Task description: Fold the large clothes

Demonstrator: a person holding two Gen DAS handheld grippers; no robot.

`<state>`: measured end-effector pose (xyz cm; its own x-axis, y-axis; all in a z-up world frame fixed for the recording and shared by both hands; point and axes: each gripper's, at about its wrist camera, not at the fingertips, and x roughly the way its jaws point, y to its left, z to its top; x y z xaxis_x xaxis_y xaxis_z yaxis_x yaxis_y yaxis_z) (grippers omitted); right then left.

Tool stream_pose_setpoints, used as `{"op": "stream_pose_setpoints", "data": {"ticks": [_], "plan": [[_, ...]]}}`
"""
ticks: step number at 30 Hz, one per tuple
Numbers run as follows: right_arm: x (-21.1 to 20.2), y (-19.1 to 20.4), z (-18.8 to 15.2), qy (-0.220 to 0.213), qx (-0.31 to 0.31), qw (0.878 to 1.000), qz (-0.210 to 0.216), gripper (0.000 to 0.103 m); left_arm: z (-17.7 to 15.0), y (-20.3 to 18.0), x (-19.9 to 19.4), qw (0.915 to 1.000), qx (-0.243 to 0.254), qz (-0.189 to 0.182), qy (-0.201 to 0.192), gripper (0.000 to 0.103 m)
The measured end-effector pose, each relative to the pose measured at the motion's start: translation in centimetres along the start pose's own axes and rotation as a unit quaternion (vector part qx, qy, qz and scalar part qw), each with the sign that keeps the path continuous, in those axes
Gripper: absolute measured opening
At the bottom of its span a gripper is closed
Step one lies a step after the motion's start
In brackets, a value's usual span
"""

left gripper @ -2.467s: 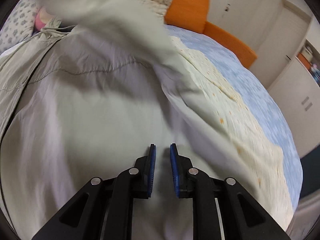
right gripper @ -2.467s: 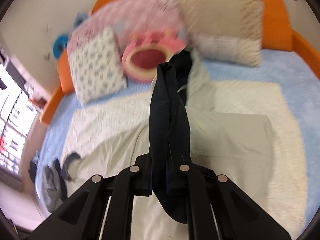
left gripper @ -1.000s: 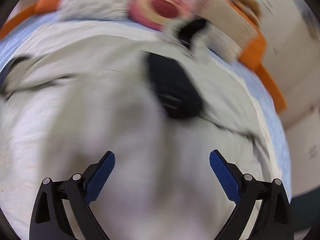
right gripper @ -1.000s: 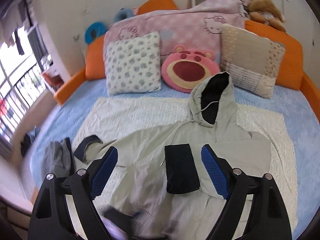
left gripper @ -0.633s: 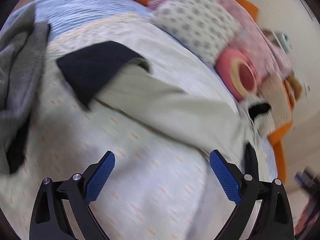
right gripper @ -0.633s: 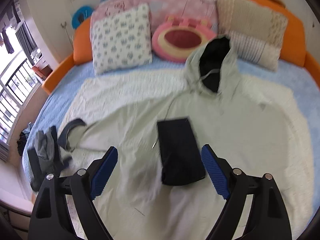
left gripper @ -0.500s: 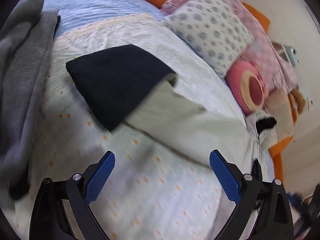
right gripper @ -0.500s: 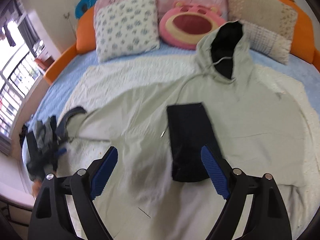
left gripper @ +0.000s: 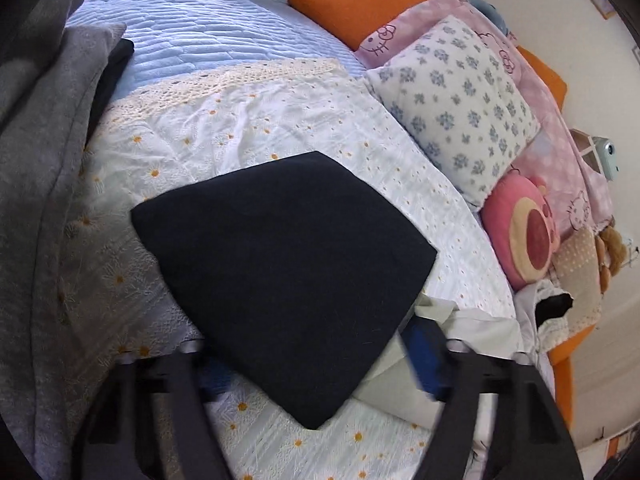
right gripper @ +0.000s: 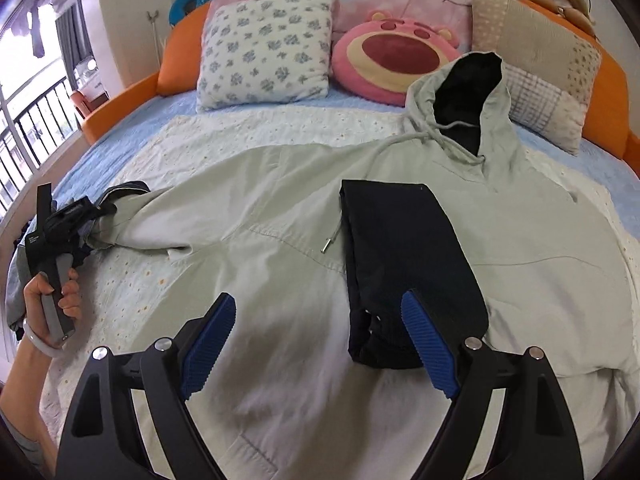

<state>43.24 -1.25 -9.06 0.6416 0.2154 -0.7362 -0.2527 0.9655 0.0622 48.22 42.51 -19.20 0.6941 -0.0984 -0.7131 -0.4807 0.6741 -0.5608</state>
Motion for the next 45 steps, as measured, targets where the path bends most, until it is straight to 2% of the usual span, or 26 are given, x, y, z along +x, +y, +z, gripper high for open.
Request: {"op": "stream_pose_setpoints", "data": {"ticks": [1,2,3,5,10,14,18,23,27,30,35,36,38,40,42,45], "plan": [[0.3,-0.1,0.0,-0.002,-0.001,1.000,0.000,0.056,0.1,-0.1,0.2,1.0000,-0.002,-0.004,0.005,0.049],[0.8,-0.2,-0.3,0.002,0.004,1.000,0.005,0.037,0.1,-0.4,0.3,1.0000,0.001,-0.002,0.007,0.042],[1.2,-0.3,-0.4,0.004,0.012,1.000,0.014,0.028,0.0,-0.7,0.2,1.0000,0.006,0.005,0.005,0.040],[1.7,-0.3,-0.9,-0.002,0.024,0.999,0.027,0.021,0.0,-1.7,-0.2,0.9996,0.027,0.013,0.002,0.026],[1.7,1.2,-2.3,-0.018,0.016,0.999,0.031,0.021,0.8,-4.8,-2.8,0.9984,0.053,0.019,-0.011,0.021],[4.0,2.8,-4.2,0.015,-0.004,0.999,0.033,0.021,1.5,-9.4,-6.5,0.9950,0.091,0.009,-0.041,0.021],[4.9,3.4,-5.0,0.014,-0.015,1.000,0.020,0.021,1.2,-16.1,-10.2,0.9869,0.149,-0.010,-0.061,0.021],[4.5,4.7,-5.3,0.003,-0.043,0.999,-0.013,0.021,-1.4,-26.6,-13.9,0.9723,0.220,-0.040,-0.067,0.021],[4.5,5.5,-5.6,0.001,-0.066,0.997,-0.040,0.021,-6.1,-36.0,-15.6,0.9571,0.277,-0.046,-0.071,0.021],[4.5,5.7,-5.6,0.000,-0.072,0.996,-0.048,0.021,-10.8,-41.8,-14.7,0.9480,0.310,-0.041,-0.060,0.022],[4.6,5.9,-5.7,-0.004,-0.077,0.996,-0.054,0.021,-20.0,-49.1,-8.9,0.9334,0.358,-0.009,-0.021,0.022],[4.6,5.9,-5.8,-0.004,-0.079,0.995,-0.055,0.021,-22.9,-50.7,-6.8,0.9278,0.373,0.004,-0.006,0.022],[4.6,6.1,-5.8,-0.006,-0.083,0.995,-0.060,0.021,-26.5,-52.0,-3.9,0.9196,0.392,0.020,0.017,0.023],[4.6,6.5,-6.0,-0.006,-0.093,0.993,-0.070,0.021,-31.4,-53.6,0.0,0.9021,0.426,0.046,0.050,0.023],[4.7,7.0,-6.1,-0.008,-0.108,0.991,-0.084,0.021,-35.6,-54.1,3.2,0.8890,0.446,0.068,0.077,0.024],[4.7,7.1,-6.3,-0.009,-0.107,0.991,-0.083,0.021,-40.3,-53.2,6.4,0.8724,0.470,0.104,0.087,0.026]]}}
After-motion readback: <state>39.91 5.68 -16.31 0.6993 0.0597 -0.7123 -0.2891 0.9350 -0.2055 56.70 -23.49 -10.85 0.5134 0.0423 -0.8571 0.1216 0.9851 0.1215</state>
